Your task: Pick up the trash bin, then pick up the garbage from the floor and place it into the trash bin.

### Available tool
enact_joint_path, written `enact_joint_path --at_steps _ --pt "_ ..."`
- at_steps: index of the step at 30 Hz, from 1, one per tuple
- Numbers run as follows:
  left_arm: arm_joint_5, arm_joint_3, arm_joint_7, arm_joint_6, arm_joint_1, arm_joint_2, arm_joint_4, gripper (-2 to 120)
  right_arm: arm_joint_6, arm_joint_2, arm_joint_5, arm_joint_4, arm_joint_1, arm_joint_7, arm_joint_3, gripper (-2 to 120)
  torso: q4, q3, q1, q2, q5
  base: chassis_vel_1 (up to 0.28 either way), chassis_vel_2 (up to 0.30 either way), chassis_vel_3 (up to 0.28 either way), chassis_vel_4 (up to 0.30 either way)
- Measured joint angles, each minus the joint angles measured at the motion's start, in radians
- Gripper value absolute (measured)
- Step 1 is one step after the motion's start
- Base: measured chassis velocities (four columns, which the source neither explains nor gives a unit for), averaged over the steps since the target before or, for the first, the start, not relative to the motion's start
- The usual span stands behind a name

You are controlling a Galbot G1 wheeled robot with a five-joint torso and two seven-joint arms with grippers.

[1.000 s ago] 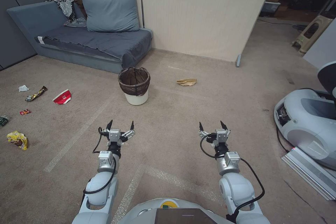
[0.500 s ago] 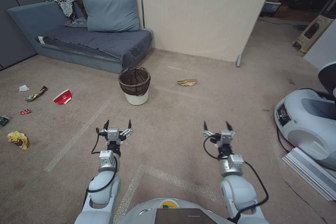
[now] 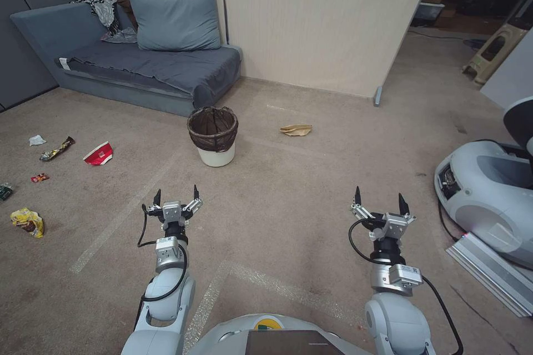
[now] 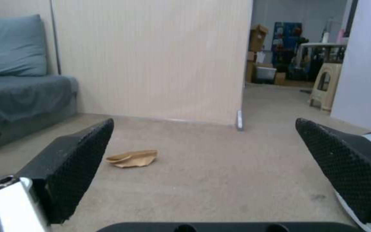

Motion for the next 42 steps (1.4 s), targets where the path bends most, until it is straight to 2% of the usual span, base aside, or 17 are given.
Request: enact_joint_path --at_steps 30,42 --pt "-0.006 -0.003 0.008 -0.004 0.009 0.007 -0.015 100 -0.019 -0.001 -0.028 0.002 -0.008 -0.028 -0.027 100 -0.0002 0.0 0.0 0.0 -0.0001 0.0 0.0 0.0 0.0" --pt "0.0 -0.003 0.009 -0.009 0.015 -0.002 -0.021 100 -0.019 -0.007 -0.026 0.003 -0.006 -0.028 -0.026 100 -0.0002 0.0 0.0 0.0 0.0 -0.142 0.132 0.128 -0.149"
